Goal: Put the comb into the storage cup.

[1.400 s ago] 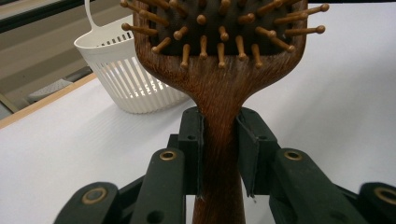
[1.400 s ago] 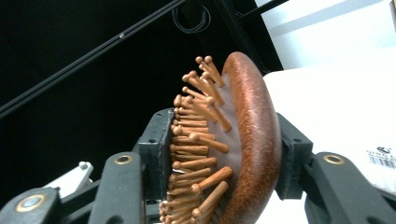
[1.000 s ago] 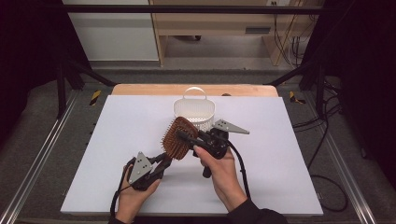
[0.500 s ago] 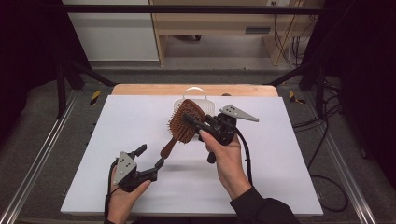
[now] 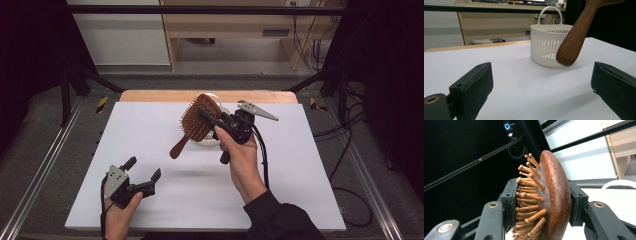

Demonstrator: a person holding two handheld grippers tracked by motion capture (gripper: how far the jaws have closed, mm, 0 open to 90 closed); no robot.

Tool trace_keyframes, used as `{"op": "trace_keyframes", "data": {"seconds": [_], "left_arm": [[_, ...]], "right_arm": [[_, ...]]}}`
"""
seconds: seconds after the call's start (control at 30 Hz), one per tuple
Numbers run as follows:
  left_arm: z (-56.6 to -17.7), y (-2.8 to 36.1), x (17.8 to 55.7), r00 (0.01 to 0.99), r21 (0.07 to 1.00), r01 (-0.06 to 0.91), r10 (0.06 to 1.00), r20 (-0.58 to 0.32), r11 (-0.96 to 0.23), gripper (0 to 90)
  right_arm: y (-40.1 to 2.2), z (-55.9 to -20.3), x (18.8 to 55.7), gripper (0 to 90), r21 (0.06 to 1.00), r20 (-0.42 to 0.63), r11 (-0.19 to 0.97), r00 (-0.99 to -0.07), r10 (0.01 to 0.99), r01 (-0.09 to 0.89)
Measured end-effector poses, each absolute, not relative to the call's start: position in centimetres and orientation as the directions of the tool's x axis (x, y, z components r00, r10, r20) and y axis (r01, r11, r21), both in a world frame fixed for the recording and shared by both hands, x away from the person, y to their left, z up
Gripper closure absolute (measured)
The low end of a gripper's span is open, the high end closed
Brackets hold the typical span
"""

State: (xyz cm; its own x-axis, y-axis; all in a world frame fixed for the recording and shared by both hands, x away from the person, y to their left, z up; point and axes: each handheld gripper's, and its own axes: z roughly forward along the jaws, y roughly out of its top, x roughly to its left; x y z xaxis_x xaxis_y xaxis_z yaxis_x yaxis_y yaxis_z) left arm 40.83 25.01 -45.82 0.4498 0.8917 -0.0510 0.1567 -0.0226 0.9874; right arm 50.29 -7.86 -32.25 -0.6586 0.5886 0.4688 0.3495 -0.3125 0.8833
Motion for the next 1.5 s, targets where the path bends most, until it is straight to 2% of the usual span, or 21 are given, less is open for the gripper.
{"op": "trace_keyframes", "data": {"seconds": [0.47, 0.7, 1.5], "left_arm": [[-46.5, 26.6, 41.5, 0.386, 0.984, 0.176, 0.918, -0.085, 0.017, 2.4], [-46.9, 26.7, 41.6, 0.377, 0.984, 0.178, 0.924, -0.065, -0.004, 2.2], [-47.1, 26.7, 41.8, 0.374, 0.985, 0.173, 0.926, -0.051, -0.016, 1.9]], "right_arm": [[-8.8, -30.7, 53.2, 52.3, 0.872, 0.489, -0.379, -0.609, 0.624, 0.311], [-9.2, -30.5, 55.0, 52.3, 0.857, 0.514, -0.413, -0.578, 0.633, 0.310], [-11.9, -29.6, 56.4, 52.1, 0.852, 0.516, -0.463, -0.535, 0.669, 0.244]]}}
